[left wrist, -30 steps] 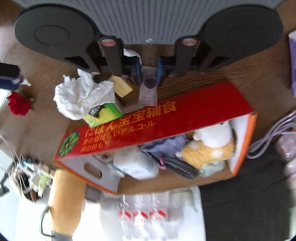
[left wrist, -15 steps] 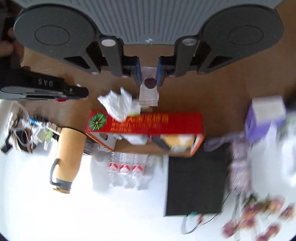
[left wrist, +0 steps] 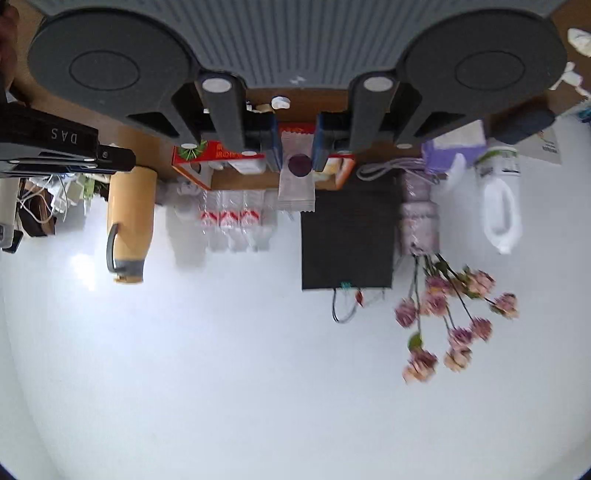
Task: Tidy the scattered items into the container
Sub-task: 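Lift both held clear packets up from the table, then lower both clear packets into the cardboard box and open both tools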
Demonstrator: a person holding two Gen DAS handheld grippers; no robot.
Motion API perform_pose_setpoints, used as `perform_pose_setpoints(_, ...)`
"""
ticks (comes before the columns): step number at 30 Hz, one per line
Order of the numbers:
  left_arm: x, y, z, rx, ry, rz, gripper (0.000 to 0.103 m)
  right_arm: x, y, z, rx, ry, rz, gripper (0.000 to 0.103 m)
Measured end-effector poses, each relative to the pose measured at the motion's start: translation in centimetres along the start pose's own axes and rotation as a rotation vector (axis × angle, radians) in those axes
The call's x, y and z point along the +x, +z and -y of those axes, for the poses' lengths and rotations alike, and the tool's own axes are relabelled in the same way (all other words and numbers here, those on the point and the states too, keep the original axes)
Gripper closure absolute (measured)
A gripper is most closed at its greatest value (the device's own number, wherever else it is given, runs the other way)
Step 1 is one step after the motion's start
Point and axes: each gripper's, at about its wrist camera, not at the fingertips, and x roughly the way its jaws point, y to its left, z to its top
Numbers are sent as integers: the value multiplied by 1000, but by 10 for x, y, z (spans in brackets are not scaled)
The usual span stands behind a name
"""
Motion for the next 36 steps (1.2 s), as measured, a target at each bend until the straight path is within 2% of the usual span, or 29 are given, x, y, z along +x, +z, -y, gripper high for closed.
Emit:
perform_pose_setpoints(4,-28,-9,-3,-3,59,36,85,-30,-10,-16,-14,-6,35,88)
perform_pose_setpoints(9,-20,-6,-5,-16,47,29,85,-37,-7,-18,-17,-17,67,88)
perform_pose_setpoints(13,-1,3,-3,-30,47,39,85,-26,7,-13,-13,-24,97,88)
perform_pose_setpoints(16,30,20,-6,-51,41,69,85,-1,23,-7,-20,-25,101,88)
perform_pose_setpoints(19,82,39,-11,-22,9,97,84,39,46,6,-8,-32,108,88)
perform_pose_setpoints(24,178,64,-23,2,38,74,84,115,84,38,17,-74,127,88)
perform_pose_setpoints(28,223,63,-31,4,53,55,84,160,100,58,39,-99,116,88)
perform_pose_setpoints(30,247,62,-39,-34,22,-20,84,176,102,63,29,-108,87,88)
perform_pose_setpoints(31,265,64,-44,-51,-16,-93,84,188,104,63,12,-116,34,88)
perform_pose_setpoints(32,289,67,-48,-68,-59,-196,84,205,109,66,11,-109,-59,88)
perform_pose_setpoints(34,341,70,-56,-129,-172,-432,84,245,126,84,105,25,-255,88)
perform_pose_setpoints(36,389,63,-58,-209,-278,-647,84,287,139,99,182,93,-406,88)
